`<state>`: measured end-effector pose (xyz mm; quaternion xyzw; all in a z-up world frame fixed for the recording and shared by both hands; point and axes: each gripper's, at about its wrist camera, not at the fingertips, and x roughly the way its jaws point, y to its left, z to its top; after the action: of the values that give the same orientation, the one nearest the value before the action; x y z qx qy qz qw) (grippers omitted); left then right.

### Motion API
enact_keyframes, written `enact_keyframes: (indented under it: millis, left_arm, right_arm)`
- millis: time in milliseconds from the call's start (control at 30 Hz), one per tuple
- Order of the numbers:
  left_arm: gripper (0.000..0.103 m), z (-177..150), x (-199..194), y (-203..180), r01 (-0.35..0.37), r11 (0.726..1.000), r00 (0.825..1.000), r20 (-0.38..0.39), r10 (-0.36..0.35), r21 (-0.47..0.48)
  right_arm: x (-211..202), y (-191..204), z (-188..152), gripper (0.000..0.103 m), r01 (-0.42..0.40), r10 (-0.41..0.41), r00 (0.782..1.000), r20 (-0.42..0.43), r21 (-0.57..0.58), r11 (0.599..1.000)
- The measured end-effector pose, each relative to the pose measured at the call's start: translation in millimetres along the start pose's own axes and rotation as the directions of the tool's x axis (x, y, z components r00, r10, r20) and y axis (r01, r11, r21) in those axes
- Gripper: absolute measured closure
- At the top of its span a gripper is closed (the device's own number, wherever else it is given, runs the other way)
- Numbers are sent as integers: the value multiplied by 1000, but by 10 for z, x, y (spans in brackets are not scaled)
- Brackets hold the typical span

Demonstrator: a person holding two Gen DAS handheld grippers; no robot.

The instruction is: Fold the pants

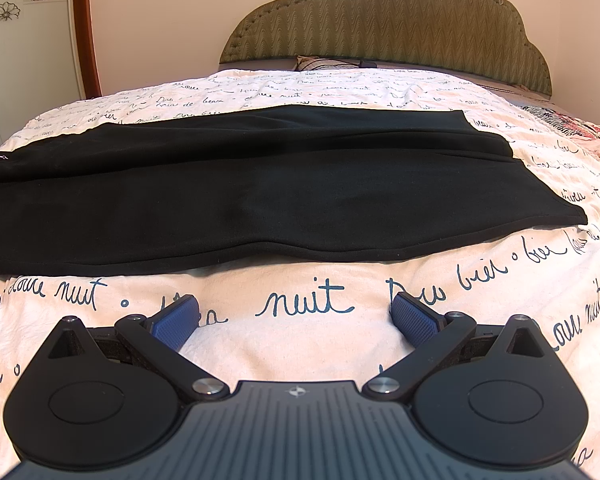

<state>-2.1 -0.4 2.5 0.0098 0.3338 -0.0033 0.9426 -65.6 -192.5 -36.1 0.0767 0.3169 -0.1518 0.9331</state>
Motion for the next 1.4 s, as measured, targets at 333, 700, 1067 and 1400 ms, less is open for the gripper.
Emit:
enact_keyframes:
  millis: [333,700,1067,1400]
  left_arm:
    - [0,-1,-1,0,-1,1000,1000,0,1,1]
    - [0,-2,-4,-6,-2,1000,1000,1,2,1]
    - [2,-5,-147,71,17,998,1000,17,-18,54]
    - [0,915,-344,1289,-150,984,956,267,120,95]
  right_arm:
    - [0,-8,1,0,-1,1,1000,0,0,1000]
    - [0,-14,3,0,-2,2,1000,-1,-1,1000]
    - [-3,-48,20,0,-3,3,1000,-2,-2,1000]
    - [-293,-337,658,0,-152,152,983,107,-5,988]
